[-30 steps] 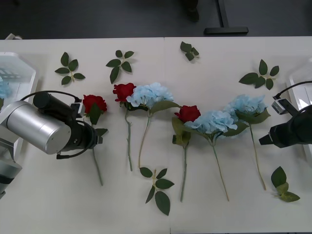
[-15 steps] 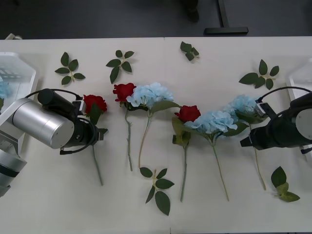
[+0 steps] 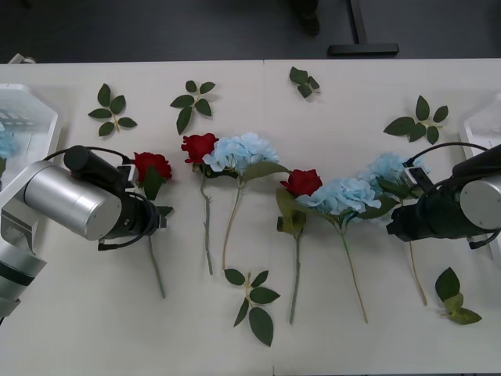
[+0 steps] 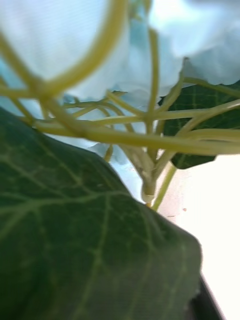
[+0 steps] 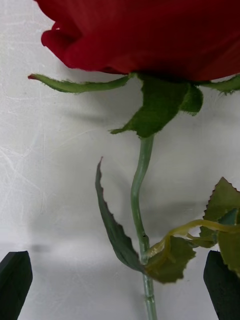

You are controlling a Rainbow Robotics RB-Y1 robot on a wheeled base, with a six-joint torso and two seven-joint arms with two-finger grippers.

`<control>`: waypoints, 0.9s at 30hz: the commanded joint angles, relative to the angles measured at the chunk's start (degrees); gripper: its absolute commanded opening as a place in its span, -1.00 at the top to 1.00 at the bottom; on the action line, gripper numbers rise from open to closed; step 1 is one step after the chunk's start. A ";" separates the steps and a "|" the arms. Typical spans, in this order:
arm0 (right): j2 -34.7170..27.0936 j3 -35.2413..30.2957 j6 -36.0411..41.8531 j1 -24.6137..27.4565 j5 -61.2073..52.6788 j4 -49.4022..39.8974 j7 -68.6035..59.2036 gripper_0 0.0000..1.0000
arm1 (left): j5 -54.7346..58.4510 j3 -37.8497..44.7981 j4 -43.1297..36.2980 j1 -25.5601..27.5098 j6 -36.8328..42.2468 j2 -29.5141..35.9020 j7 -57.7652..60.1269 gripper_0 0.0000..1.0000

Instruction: Place the red flowers into the right box and the blue flowers into the left box. If a person shows an open palm, hand one flower to the person first, then continue sorting.

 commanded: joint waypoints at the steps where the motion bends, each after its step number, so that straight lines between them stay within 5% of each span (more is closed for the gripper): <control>1: 1.18 -0.98 0.20 -1.92 1.09 -1.50 -3.24 1.00 | -2.36 -2.52 -0.35 -2.11 -0.81 -0.90 -1.61 -1.00; 8: 1.36 -0.98 0.12 -2.10 2.06 -1.50 -4.30 1.00 | -2.36 -2.61 -0.27 -2.20 -0.81 -0.90 -1.52 -1.00; 13: 1.36 -1.33 0.03 -2.36 1.97 -1.50 -4.91 1.00 | -2.45 -2.61 -0.27 -2.20 -0.72 -1.08 -1.70 0.18; 17: 1.36 -4.05 0.73 -2.54 -0.40 -1.50 -4.21 1.00 | -2.36 -2.61 0.00 -2.20 -0.72 -1.17 -1.70 0.72; 27: 1.36 -18.29 4.86 -4.47 -18.95 -1.50 11.70 1.00 | -2.98 -2.61 0.53 -2.20 -0.72 -1.52 -1.52 0.77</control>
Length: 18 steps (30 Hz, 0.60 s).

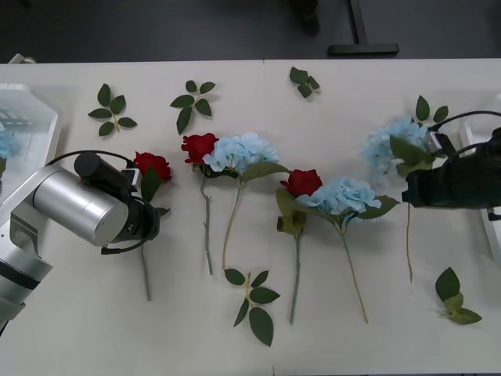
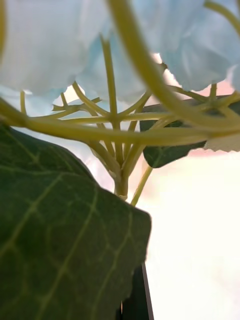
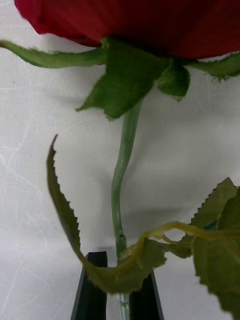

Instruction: Place the red flowers into the right box and the blue flowers into the left box. If a person shows an open palm, hand one flower to the person first, then continue sorting.

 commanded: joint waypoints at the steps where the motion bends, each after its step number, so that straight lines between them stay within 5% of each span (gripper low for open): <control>1: 1.08 -4.99 0.17 -3.58 -6.96 -1.50 11.46 1.00 | -0.68 -0.79 0.02 -2.19 -0.58 -1.20 -1.52 0.78; 5: 1.52 -5.07 -1.76 -5.78 -14.95 -1.50 18.05 1.00 | -0.60 -0.79 0.29 -2.19 -0.58 -1.20 -1.70 0.99; 18: 9.87 -4.99 -4.13 -12.11 -32.62 -1.50 36.77 1.00 | -1.30 -0.79 0.11 -2.10 -1.10 -0.67 -2.05 1.00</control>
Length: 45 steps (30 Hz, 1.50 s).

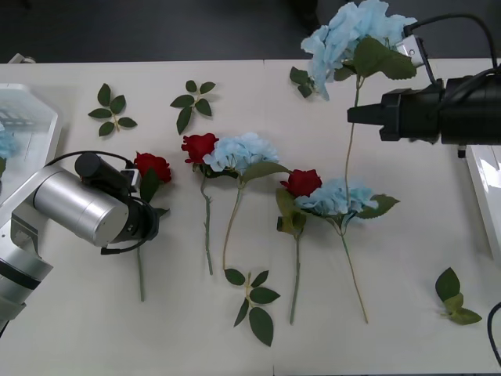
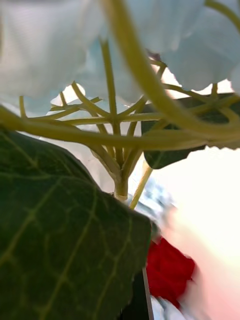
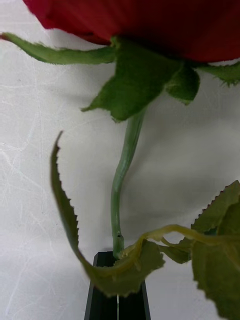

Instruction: Place the red flowers into the right box and the blue flowers into the left box. If a person shows an open palm, hand one flower to the person first, then continue sorting.

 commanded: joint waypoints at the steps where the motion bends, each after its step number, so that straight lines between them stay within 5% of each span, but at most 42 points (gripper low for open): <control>1: 3.95 -0.22 -0.53 -3.30 -4.18 -1.50 7.62 1.00 | -0.60 -0.78 -0.86 -2.08 -1.27 -0.12 -2.05 1.00; 8: 9.14 1.19 0.43 -4.36 -11.12 -1.50 10.34 1.00 | 5.91 -0.25 -11.49 -0.06 -1.27 8.14 -2.13 1.00; 15: 12.12 1.28 -0.53 -4.62 -11.48 -2.55 10.96 1.00 | 13.47 5.72 -27.75 7.59 -2.50 16.49 -2.57 1.00; 22: 11.60 1.19 -0.97 -4.62 -11.65 -2.55 10.52 1.00 | 14.08 14.51 -42.96 16.47 -6.45 17.98 -2.49 1.00; 31: 5.80 1.36 0.34 -4.53 -4.09 1.40 2.87 1.00 | 13.82 19.17 -50.08 18.84 -20.43 11.74 -1.17 1.00; 45: -5.01 4.18 2.37 -4.53 19.37 18.01 1.46 1.00 | 10.04 7.83 -42.52 9.35 -38.18 -4.60 -1.08 1.00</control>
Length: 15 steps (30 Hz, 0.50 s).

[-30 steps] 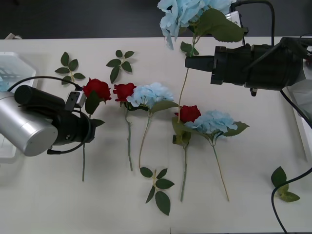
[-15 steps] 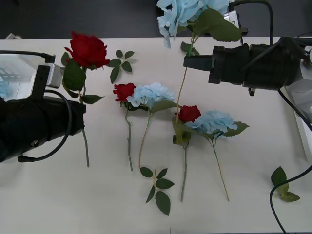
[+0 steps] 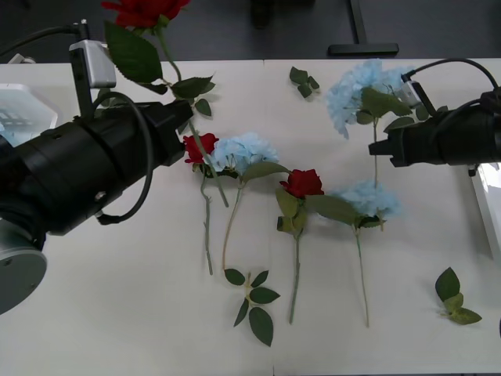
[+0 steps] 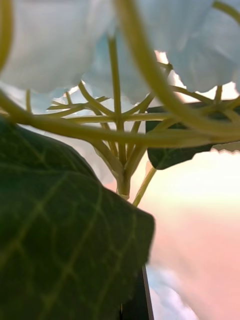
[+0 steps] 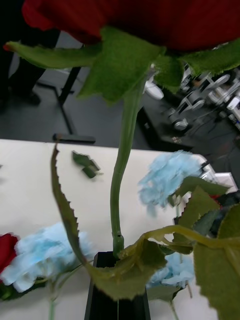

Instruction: Place the red flowers into the right box and the blue flowers into the left box. If a person shows an open palm, hand one flower to the person first, then continue sorting.

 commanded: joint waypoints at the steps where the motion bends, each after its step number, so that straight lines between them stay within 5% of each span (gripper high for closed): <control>1: -5.10 2.48 -1.46 -2.28 7.02 4.03 -0.39 1.00 | -1.50 -5.33 2.89 -5.13 -5.42 -6.43 -1.15 1.00; 15: -5.71 9.07 -6.21 -2.37 17.21 8.25 -2.06 1.00 | -4.40 -10.69 10.62 -14.01 -5.68 -14.60 -1.59 1.00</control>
